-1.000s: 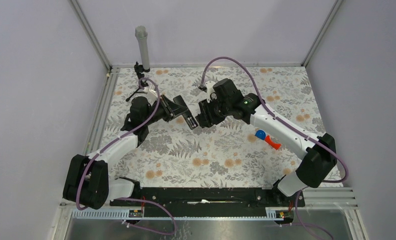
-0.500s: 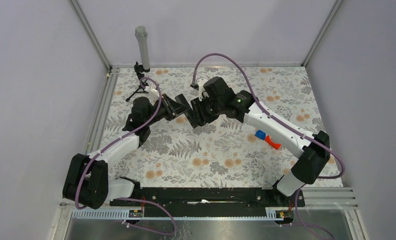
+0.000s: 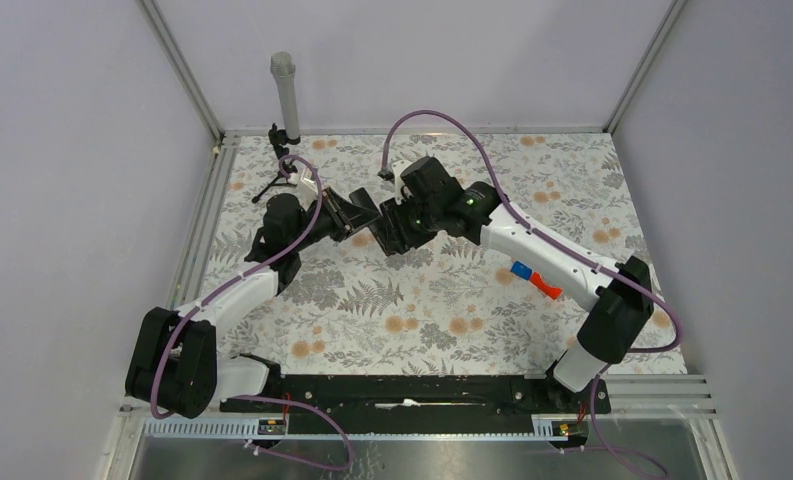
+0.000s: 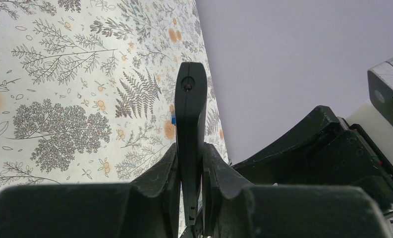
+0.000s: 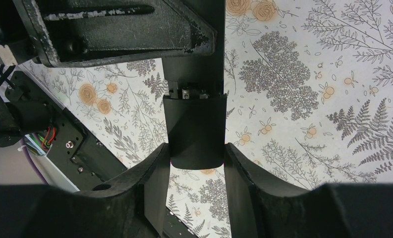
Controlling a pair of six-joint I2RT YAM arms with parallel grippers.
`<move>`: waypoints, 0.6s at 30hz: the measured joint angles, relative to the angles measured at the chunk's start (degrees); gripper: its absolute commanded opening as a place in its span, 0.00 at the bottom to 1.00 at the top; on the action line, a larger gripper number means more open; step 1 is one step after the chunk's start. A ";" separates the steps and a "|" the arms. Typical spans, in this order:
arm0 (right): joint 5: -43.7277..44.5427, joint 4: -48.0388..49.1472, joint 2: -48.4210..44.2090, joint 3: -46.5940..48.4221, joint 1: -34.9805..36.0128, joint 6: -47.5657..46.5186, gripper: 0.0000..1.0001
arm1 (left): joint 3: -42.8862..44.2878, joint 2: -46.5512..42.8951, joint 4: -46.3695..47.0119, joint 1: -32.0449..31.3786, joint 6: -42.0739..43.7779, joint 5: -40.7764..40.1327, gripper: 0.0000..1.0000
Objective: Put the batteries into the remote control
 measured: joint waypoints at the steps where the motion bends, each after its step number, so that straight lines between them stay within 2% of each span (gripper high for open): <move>1: 0.00 0.20 0.15 0.00 0.00 0.09 0.44 | 0.00 0.02 0.00 0.00 -0.07 0.00 0.00; 18: -0.04 1.44 2.36 0.00 0.17 0.22 0.45 | 0.00 0.04 0.00 0.02 -1.14 0.07 0.00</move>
